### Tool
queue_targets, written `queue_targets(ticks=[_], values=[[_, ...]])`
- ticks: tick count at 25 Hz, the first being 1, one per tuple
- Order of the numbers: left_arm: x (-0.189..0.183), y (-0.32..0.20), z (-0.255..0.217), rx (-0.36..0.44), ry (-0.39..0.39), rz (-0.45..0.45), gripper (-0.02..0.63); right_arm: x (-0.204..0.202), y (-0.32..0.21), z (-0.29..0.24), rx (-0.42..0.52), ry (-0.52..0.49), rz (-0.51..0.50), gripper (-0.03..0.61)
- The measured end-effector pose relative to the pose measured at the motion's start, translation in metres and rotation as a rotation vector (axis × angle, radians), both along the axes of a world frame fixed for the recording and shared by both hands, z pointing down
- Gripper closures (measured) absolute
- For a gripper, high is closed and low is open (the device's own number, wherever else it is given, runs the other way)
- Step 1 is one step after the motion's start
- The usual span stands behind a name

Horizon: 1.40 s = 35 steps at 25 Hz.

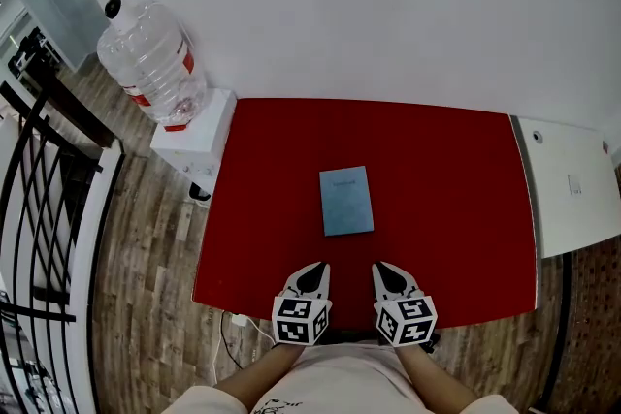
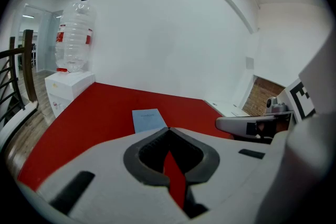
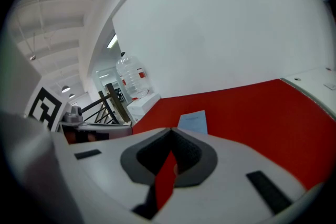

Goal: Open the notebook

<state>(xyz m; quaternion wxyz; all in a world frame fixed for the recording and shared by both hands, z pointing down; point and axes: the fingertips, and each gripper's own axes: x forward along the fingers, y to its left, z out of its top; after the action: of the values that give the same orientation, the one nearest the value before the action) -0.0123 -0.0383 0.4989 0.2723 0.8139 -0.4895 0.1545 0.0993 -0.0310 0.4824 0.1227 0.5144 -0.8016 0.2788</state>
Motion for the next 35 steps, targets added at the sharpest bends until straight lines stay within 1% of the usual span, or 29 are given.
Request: queue_targets(ticks=[3, 6, 11, 16, 21, 23, 29, 33, 34, 35], values=[[-0.004, -0.011, 0.005, -0.006, 0.008, -0.012, 0.607, 0.002, -0.011, 0.006, -0.011, 0.001, 0.011, 0.572], [-0.003, -0.019, 0.015, -0.012, 0.000, -0.009, 0.607, 0.005, -0.020, 0.017, -0.027, 0.006, 0.019, 0.572], [-0.004, -0.032, 0.032, -0.025, -0.001, -0.013, 0.607, 0.000, -0.036, 0.037, -0.048, 0.006, 0.014, 0.572], [-0.005, -0.049, 0.052, -0.039, 0.007, -0.010, 0.607, -0.002, -0.053, 0.059, -0.066, 0.028, 0.005, 0.572], [-0.013, -0.067, 0.070, -0.035, -0.031, -0.017, 0.607, 0.001, -0.070, 0.080, -0.095, 0.009, 0.034, 0.572], [-0.014, -0.073, 0.076, -0.041, -0.032, -0.024, 0.607, 0.002, -0.077, 0.089, -0.106, 0.010, 0.040, 0.572], [-0.017, -0.087, 0.094, -0.064, -0.020, -0.039, 0.607, 0.003, -0.103, 0.113, -0.115, 0.054, 0.023, 0.572], [-0.016, -0.093, 0.104, -0.077, -0.023, -0.026, 0.607, 0.007, -0.117, 0.138, -0.161, 0.083, 0.042, 0.569], [-0.016, -0.093, 0.106, -0.081, -0.023, -0.025, 0.607, 0.007, -0.119, 0.145, -0.178, 0.083, 0.046, 0.556], [-0.016, -0.093, 0.109, -0.087, -0.022, -0.024, 0.607, 0.007, -0.121, 0.152, -0.197, 0.079, 0.047, 0.517]])
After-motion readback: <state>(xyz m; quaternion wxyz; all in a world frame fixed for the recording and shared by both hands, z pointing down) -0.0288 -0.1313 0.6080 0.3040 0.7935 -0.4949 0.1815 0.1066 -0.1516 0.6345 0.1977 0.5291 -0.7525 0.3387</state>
